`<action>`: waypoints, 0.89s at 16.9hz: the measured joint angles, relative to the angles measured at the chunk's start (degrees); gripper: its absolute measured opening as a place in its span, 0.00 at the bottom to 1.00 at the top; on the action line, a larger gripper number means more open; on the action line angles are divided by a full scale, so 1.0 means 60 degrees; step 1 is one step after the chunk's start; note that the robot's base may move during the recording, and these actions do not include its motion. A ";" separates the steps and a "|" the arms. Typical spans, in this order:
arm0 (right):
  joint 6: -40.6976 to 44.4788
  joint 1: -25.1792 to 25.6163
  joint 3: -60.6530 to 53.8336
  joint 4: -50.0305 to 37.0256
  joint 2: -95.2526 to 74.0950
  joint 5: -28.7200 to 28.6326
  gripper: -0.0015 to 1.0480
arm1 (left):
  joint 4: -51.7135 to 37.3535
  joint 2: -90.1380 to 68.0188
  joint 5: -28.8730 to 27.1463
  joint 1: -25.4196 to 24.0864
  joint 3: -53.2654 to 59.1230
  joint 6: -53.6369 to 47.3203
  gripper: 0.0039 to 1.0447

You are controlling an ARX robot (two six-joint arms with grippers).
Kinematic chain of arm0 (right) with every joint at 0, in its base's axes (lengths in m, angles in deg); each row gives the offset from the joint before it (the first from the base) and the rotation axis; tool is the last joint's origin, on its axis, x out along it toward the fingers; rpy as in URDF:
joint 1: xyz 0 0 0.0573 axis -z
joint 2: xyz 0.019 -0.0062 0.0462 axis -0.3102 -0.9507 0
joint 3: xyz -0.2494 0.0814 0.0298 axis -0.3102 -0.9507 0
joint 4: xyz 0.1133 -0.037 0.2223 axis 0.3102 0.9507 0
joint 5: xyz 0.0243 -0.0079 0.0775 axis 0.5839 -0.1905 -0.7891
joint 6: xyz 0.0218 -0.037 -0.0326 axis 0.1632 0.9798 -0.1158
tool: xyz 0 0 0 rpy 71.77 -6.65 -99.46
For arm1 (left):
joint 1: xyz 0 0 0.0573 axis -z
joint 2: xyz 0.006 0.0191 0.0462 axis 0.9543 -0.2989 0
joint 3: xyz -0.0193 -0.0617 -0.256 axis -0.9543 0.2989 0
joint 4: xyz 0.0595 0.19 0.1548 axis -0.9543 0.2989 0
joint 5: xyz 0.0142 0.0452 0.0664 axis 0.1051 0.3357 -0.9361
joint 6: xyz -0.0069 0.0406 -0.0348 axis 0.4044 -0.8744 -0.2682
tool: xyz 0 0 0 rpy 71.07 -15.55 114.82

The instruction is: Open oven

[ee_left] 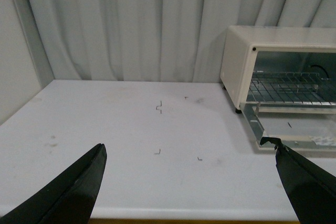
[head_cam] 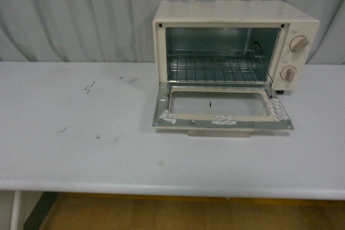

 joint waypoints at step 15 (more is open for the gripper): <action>0.0000 0.0000 0.0000 0.0000 0.0015 0.0000 0.94 | 0.0000 0.0000 -0.0004 0.0000 0.0000 0.0000 0.94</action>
